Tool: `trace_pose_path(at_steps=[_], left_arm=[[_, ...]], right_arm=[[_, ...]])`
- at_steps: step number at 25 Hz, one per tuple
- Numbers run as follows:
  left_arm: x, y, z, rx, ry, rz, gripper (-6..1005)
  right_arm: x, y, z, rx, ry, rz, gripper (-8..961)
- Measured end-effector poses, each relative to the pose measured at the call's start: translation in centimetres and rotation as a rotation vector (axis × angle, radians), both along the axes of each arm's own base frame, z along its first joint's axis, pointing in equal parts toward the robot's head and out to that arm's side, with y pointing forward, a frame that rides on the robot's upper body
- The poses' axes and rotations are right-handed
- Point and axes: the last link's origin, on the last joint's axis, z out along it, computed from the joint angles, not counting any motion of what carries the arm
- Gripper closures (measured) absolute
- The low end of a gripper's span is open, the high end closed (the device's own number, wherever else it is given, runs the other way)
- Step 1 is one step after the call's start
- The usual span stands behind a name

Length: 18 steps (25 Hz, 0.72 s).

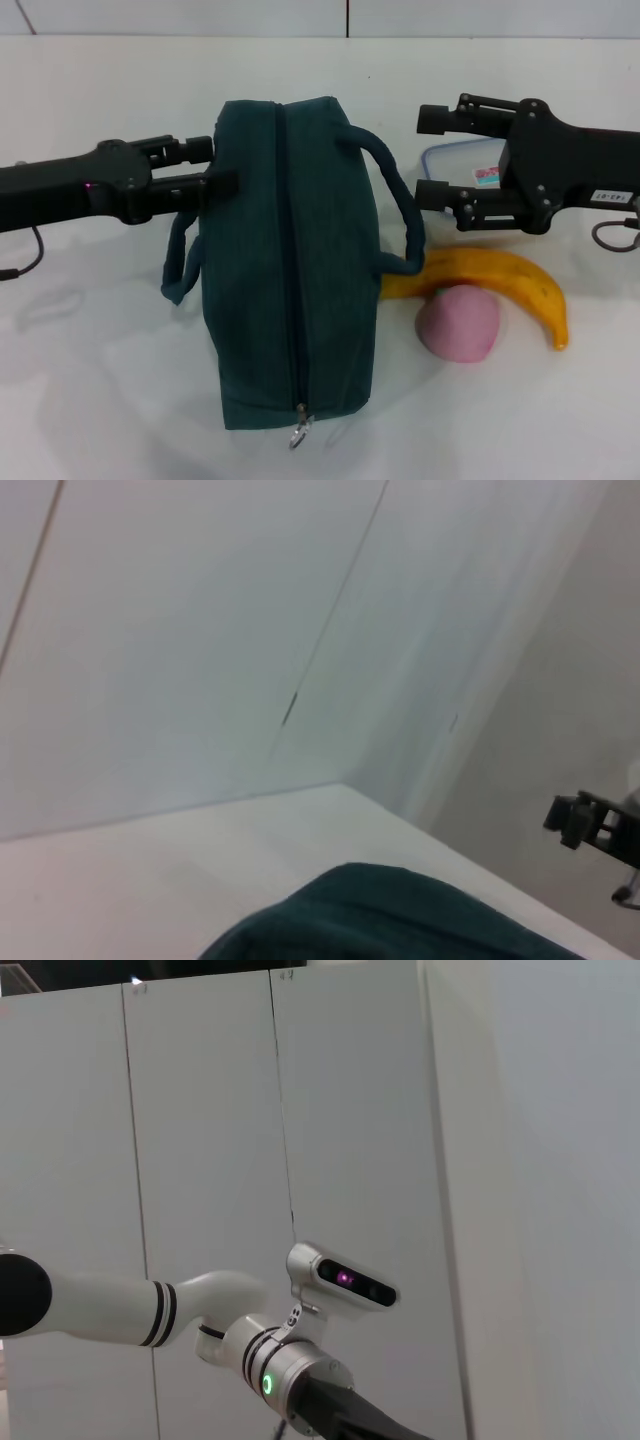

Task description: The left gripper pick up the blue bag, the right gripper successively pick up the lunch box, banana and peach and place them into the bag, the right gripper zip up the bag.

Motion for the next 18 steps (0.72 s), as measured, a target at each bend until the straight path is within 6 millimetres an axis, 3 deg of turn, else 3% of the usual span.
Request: trace_pose_path(at_steps=[9,18], left_arm=[[0.5,0.6,-1.0,-0.072,-0.032,0.051,291],[0.2,1.2,-1.5,-0.019,-0.006,0.057,335]], right_arm=[[-0.1,0.0,-0.3,0.000,0.002,-0.009,200],[0.5,-0.4,-0.5,0.007,0.007,-0.026,204]])
